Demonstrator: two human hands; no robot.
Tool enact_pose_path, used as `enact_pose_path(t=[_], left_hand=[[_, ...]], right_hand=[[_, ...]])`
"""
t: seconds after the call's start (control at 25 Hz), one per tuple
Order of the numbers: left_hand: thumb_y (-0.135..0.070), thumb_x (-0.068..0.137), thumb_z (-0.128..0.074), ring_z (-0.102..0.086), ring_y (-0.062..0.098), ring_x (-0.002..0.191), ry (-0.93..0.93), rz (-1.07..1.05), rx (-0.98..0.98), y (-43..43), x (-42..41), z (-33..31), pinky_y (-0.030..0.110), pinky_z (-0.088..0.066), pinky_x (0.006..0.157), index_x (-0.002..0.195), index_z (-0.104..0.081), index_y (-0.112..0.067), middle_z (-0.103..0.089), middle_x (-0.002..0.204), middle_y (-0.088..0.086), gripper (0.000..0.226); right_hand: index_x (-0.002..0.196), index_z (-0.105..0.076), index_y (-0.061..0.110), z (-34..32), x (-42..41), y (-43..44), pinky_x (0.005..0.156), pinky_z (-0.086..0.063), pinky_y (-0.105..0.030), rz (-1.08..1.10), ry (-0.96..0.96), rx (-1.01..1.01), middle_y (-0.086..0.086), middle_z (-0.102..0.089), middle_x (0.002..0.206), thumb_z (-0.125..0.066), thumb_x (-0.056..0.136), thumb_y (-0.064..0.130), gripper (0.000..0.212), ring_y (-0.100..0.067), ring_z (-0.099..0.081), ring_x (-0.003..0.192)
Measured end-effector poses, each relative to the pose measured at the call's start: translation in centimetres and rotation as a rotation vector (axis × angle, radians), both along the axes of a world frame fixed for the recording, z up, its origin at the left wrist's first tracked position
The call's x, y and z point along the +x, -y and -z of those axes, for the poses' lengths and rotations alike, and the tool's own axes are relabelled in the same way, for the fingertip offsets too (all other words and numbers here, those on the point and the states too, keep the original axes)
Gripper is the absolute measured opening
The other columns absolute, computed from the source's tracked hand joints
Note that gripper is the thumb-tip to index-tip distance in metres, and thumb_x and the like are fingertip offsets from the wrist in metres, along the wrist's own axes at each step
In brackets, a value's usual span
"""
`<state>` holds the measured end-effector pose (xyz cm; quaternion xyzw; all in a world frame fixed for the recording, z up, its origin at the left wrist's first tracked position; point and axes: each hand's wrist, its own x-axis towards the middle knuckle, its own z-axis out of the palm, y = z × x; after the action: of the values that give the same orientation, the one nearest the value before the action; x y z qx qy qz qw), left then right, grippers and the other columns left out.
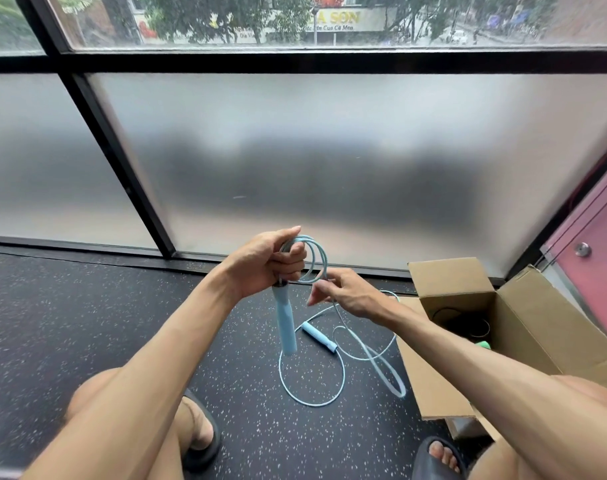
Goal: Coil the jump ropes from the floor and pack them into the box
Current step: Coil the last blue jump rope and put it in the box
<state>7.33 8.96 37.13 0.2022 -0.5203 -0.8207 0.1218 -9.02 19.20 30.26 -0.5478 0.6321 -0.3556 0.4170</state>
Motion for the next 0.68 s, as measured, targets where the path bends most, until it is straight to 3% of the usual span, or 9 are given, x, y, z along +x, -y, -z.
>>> enact_pose_path(t=[0.12, 0.24, 0.32, 0.44, 0.52, 0.68], left_hand=[[-0.024, 0.104, -0.031, -0.020, 0.014, 0.055, -0.118, -0.149, 0.051, 0.2, -0.4, 0.0, 0.029, -0.026, 0.059, 0.085, -0.056, -0.008, -0.029, 0.058, -0.003, 0.035], [-0.021, 0.106, -0.034, -0.040, 0.014, 0.056, -0.222, -0.413, 0.021, 0.7, -0.8, 0.4, 0.028, -0.039, 0.066, 0.103, -0.057, -0.003, -0.042, 0.064, -0.001, 0.030], [-0.019, 0.106, -0.041, -0.053, 0.016, 0.058, -0.228, -0.629, -0.112, 1.4, -0.8, 0.8, 0.029, -0.046, 0.069, 0.103, -0.061, -0.002, -0.054, 0.065, 0.001, 0.026], [-0.015, 0.104, -0.047, -0.064, 0.020, 0.059, -0.093, -0.868, -0.445, 2.0, -0.6, 1.3, 0.030, -0.057, 0.067, 0.099, -0.064, 0.003, -0.064, 0.067, 0.007, 0.025], [-0.014, 0.103, -0.049, -0.068, 0.023, 0.059, 0.005, -0.915, -0.653, 2.2, -0.6, 1.9, 0.032, -0.059, 0.066, 0.096, -0.064, 0.006, -0.068, 0.068, 0.011, 0.026], [-0.016, 0.100, -0.052, -0.068, 0.016, 0.052, 0.317, -0.714, -1.016, 2.3, -0.5, 3.0, 0.027, -0.055, 0.056, 0.083, -0.063, -0.003, -0.070, 0.061, 0.006, 0.024]], right_hand=[[0.096, -0.054, 0.003, 0.2, 0.8, -0.5, 0.065, -0.059, -0.039, -0.014, 0.112, 0.088, -0.014, -0.066, 0.070, -0.036, 0.106, 0.013, 0.023, -0.024, -0.066, 0.060], [0.106, -0.046, 0.003, 0.1, 1.2, -1.1, 0.051, -0.057, -0.035, -0.032, 0.087, 0.150, -0.015, -0.064, 0.069, -0.041, 0.104, 0.011, 0.011, -0.027, -0.065, 0.056], [0.110, -0.042, 0.002, 0.0, 1.3, -1.5, 0.048, -0.055, -0.033, -0.044, 0.094, 0.188, -0.017, -0.065, 0.071, -0.048, 0.102, 0.012, 0.014, -0.025, -0.065, 0.053], [0.104, -0.047, 0.002, -0.5, 0.9, -1.8, 0.052, -0.057, -0.039, -0.102, -0.025, 0.153, -0.013, -0.067, 0.069, -0.058, 0.098, 0.014, 0.017, -0.024, -0.065, 0.053], [0.094, -0.054, 0.005, -1.3, 0.7, -1.9, 0.052, -0.054, -0.036, -0.123, -0.101, 0.077, -0.006, -0.064, 0.065, -0.060, 0.097, 0.016, 0.012, -0.018, -0.060, 0.051], [0.085, -0.066, 0.016, -3.3, 0.2, -2.1, 0.053, -0.038, -0.022, -0.070, -0.313, -0.197, 0.006, -0.057, 0.064, -0.061, 0.096, 0.026, 0.016, -0.003, -0.043, 0.054]])
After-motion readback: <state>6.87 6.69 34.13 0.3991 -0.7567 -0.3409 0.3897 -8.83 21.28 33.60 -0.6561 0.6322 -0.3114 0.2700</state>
